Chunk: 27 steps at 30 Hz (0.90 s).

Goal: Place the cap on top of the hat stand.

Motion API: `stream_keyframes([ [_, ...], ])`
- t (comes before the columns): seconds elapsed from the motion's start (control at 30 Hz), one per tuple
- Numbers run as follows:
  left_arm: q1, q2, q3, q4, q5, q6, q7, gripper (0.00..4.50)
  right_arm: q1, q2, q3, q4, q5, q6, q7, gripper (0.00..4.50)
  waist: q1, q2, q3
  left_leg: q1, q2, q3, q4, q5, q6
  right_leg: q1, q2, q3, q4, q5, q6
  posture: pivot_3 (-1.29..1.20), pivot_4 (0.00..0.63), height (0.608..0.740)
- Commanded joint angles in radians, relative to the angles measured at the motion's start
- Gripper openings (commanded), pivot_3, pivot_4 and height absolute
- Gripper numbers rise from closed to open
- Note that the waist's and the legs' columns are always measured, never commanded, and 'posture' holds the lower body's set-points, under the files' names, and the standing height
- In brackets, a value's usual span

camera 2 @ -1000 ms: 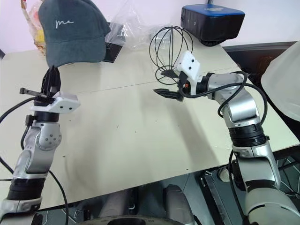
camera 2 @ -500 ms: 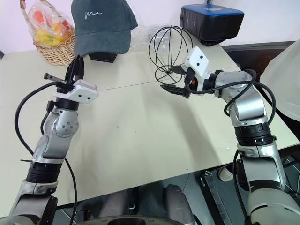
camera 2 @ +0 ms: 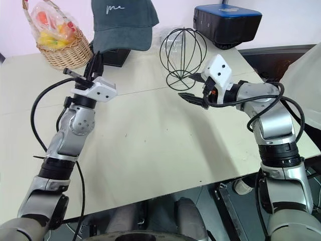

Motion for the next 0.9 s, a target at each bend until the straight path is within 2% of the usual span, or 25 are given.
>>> stream_keyframes([
  [0.03,-0.049,-0.008,-0.014,0.000,0.006,-0.039,0.029,0.01,-0.001,-0.011,-0.040,-0.052,0.021,-0.001,-0.016,3.49,0.000,0.000,0.000,0.000,0.000,0.000,0.000,0.000,0.000,0.000,0.000,0.000,0.000,0.000,0.000,0.00,0.150,0.740],
  [0.9,-0.230,-0.160,-0.152,0.179,0.049,-0.090,0.084,0.01,0.045,-0.023,-0.055,-0.095,0.034,0.007,-0.055,3.49,0.002,0.000,0.000,0.000,0.000,0.000,0.001,0.000,0.000,0.000,0.001,0.000,0.000,0.000,0.000,0.00,0.150,0.740],
])
